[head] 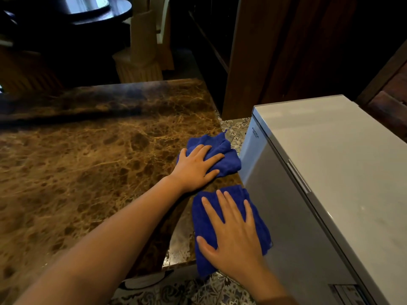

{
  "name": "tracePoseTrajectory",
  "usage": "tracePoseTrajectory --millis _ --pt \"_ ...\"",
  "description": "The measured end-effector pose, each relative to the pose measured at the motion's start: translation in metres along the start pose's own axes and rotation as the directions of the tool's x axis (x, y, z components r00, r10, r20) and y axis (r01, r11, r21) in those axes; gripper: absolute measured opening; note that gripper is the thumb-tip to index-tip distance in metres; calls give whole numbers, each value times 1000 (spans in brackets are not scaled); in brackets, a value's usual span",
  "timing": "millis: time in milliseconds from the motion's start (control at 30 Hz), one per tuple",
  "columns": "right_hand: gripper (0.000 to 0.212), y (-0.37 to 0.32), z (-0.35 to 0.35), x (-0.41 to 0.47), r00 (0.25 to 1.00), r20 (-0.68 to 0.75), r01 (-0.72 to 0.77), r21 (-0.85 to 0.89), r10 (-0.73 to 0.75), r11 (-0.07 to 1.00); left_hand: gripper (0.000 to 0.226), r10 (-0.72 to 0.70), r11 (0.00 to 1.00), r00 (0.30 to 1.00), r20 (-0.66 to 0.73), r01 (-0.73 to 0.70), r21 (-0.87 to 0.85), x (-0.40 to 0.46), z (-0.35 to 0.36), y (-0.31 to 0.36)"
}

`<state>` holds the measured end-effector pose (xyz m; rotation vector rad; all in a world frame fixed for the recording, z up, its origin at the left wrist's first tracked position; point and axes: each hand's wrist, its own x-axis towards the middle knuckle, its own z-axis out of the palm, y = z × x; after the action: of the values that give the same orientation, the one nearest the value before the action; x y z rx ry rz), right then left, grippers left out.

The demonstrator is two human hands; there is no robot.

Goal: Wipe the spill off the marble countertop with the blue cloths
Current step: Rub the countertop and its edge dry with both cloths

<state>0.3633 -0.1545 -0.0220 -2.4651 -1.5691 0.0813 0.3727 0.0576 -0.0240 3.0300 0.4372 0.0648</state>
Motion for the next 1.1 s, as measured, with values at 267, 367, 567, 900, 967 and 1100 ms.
tracePoseTrajectory --millis 267,367,567,900,967,1100 --pt "74 -3 -5 3 998 56 3 35 -5 999 43 39 991 994 -102 -25 131 -21 -11 2" --pt "69 -10 -12 7 999 32 26 22 -27 999 40 58 991 986 -156 -38 127 -53 -20 -10" --pt "66 -34 -4 19 986 29 164 -4 -163 987 50 -164 985 963 -213 170 10 -138 -44 -54" --pt "62 -54 15 34 975 105 206 -114 -194 972 46 -564 817 773 -291 574 -61 -269 -46 -145" --pt "61 -55 14 34 975 114 205 -124 -191 971 40 -638 766 730 -245 635 -103 -277 -38 -157" --pt "55 -56 10 34 973 116 211 -95 -200 973 55 -614 788 786 -63 609 -86 -281 -28 -167"
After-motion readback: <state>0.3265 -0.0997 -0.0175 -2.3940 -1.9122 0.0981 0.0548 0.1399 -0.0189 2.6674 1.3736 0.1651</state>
